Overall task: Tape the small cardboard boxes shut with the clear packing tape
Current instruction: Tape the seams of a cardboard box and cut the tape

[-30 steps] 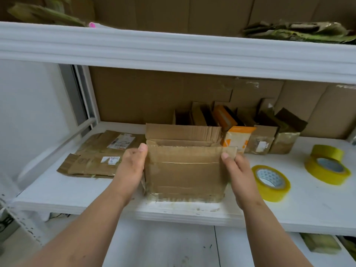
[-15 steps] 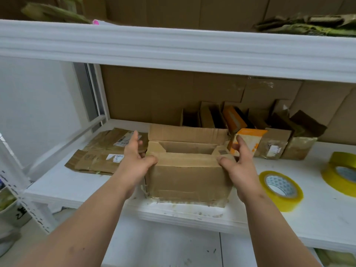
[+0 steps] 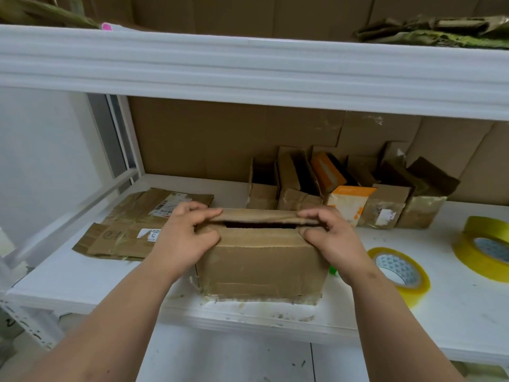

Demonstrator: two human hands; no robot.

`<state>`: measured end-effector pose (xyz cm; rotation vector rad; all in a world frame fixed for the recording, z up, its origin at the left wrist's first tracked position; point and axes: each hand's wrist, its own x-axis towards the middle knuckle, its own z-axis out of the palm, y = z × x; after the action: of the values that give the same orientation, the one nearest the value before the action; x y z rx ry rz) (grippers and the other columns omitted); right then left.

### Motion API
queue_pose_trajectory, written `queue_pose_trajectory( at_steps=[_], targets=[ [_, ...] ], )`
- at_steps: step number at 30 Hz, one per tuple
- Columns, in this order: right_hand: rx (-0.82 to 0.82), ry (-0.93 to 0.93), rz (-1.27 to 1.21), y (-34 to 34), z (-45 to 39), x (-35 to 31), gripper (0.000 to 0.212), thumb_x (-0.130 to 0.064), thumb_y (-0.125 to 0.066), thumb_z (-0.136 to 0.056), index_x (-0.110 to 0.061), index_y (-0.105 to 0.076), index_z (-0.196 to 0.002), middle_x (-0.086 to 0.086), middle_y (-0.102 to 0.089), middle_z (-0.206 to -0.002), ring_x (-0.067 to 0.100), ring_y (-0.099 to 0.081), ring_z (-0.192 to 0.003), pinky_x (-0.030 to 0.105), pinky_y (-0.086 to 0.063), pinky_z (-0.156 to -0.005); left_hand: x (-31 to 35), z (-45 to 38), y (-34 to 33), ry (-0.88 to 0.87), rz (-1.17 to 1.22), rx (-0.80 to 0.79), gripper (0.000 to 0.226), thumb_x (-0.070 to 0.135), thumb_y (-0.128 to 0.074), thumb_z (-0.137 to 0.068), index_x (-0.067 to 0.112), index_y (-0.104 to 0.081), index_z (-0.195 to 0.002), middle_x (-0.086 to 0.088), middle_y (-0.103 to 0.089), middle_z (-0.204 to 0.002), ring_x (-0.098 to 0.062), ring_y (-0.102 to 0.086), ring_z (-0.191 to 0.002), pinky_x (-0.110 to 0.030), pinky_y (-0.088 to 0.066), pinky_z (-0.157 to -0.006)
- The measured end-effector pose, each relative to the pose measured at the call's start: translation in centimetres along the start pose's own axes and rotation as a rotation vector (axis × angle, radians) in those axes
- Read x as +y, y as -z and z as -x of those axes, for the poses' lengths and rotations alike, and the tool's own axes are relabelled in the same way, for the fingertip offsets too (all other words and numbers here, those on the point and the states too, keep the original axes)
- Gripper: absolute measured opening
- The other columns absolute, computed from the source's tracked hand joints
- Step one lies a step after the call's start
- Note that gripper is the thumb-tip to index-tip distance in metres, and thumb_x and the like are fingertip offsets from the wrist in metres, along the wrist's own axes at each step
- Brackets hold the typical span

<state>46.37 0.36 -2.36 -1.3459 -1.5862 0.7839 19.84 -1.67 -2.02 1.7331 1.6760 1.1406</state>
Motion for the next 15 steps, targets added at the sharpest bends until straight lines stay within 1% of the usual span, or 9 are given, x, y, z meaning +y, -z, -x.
queue_pose_trajectory(
  at_steps=[2, 4, 6, 8, 10, 11, 12, 14, 15],
  targets=[
    [0.031, 0.015, 0.027, -0.4, -0.1, 0.3, 0.024, -0.011, -0.069, -0.087, -0.026, -0.074, -0.105, -0.011, -0.055, -0.126, 0.007, -0.048, -0.122, 0.008, -0.032, -0.093, -0.7, 0.1, -0.2, -0.021, -0.085, -0.015, 0.040, 0.019, -0.058, -0.093, 0.031, -0.063, -0.131, 0.017, -0.043, -0.133, -0.001, -0.039, -0.121, -0.021, -0.029, -0.108],
    [0.037, 0.021, 0.079, -0.5, -0.2, 0.4, 0.021, -0.016, -0.067, -0.090, -0.023, -0.076, -0.108, -0.013, -0.055, -0.130, 0.002, -0.046, -0.121, 0.006, -0.029, -0.092, -1.1, 0.0, -0.2, -0.057, -0.183, -0.059, 0.042, 0.023, -0.048, -0.098, 0.028, -0.055, -0.140, 0.015, -0.038, -0.147, -0.006, -0.032, -0.135, -0.024, -0.022, -0.114],
    [0.026, 0.015, 0.134, -0.3, -0.3, 0.4, 0.021, -0.021, -0.066, -0.092, -0.024, -0.075, -0.111, -0.014, -0.054, -0.134, 0.002, -0.044, -0.123, 0.013, -0.030, -0.100, -1.1, -0.2, 0.0, -0.085, -0.298, -0.144, 0.048, 0.031, -0.035, -0.101, 0.028, -0.042, -0.149, 0.013, -0.027, -0.159, -0.013, -0.018, -0.147, -0.028, -0.010, -0.120],
    [0.007, 0.006, 0.224, -0.4, -0.5, 0.3, 0.024, -0.026, -0.065, -0.092, -0.027, -0.074, -0.114, -0.016, -0.051, -0.140, 0.005, -0.042, -0.130, 0.026, -0.031, -0.111, -1.2, -0.5, 0.4, -0.090, -0.339, -0.228, 0.049, 0.030, -0.029, -0.104, 0.027, -0.031, -0.153, 0.013, -0.015, -0.163, -0.012, -0.006, -0.151, -0.024, -0.001, -0.118],
    [0.001, 0.004, 0.313, -0.6, -0.6, 0.1, 0.026, -0.030, -0.064, -0.092, -0.028, -0.072, -0.118, -0.016, -0.049, -0.145, 0.008, -0.040, -0.136, 0.032, -0.030, -0.115, -1.3, -0.5, 0.6, -0.078, -0.305, -0.263, 0.048, 0.028, -0.031, -0.106, 0.027, -0.027, -0.154, 0.014, -0.010, -0.164, -0.008, -0.002, -0.151, -0.022, 0.000, -0.117],
    [0.002, 0.005, 0.338, -0.7, -0.6, 0.0, 0.027, -0.030, -0.063, -0.093, -0.028, -0.071, -0.119, -0.015, -0.048, -0.146, 0.009, -0.039, -0.136, 0.031, -0.029, -0.114, -1.2, -0.5, 0.6, -0.076, -0.286, -0.269, 0.049, 0.034, -0.033, -0.106, 0.028, -0.026, -0.155, 0.015, -0.009, -0.163, -0.007, -0.002, -0.151, -0.023, -0.001, -0.118],
    [0.003, 0.009, 0.347, -0.8, -0.5, -0.2, 0.027, -0.030, -0.062, -0.094, -0.028, -0.070, -0.120, -0.014, -0.047, -0.147, 0.009, -0.039, -0.137, 0.030, -0.028, -0.113, -1.1, -0.4, 0.7, -0.070, -0.276, -0.279, 0.055, 0.045, -0.034, -0.103, 0.028, -0.026, -0.155, 0.018, -0.009, -0.163, -0.006, -0.002, -0.150, -0.024, -0.002, -0.119],
    [-0.003, 0.016, 0.347, -0.9, -0.3, -0.3, 0.028, -0.031, -0.059, -0.096, -0.029, -0.068, -0.122, -0.013, -0.045, -0.149, 0.010, -0.039, -0.137, 0.028, -0.028, -0.111, -0.9, -0.3, 0.8, -0.050, -0.292, -0.322, 0.079, 0.068, -0.032, -0.088, 0.029, -0.022, -0.156, 0.020, -0.006, -0.162, -0.004, 0.000, -0.150, -0.029, -0.004, -0.120],
    [-0.012, 0.017, 0.361, -0.9, -0.2, -0.3, 0.029, -0.032, -0.057, -0.097, -0.031, -0.066, -0.124, -0.014, -0.044, -0.150, 0.010, -0.039, -0.137, 0.030, -0.028, -0.112, -0.9, -0.4, 0.8, -0.045, -0.321, -0.343, 0.088, 0.074, -0.030, -0.081, 0.029, -0.020, -0.156, 0.020, -0.004, -0.162, -0.005, 0.002, -0.150, -0.031, -0.004, -0.122]
  ],
)
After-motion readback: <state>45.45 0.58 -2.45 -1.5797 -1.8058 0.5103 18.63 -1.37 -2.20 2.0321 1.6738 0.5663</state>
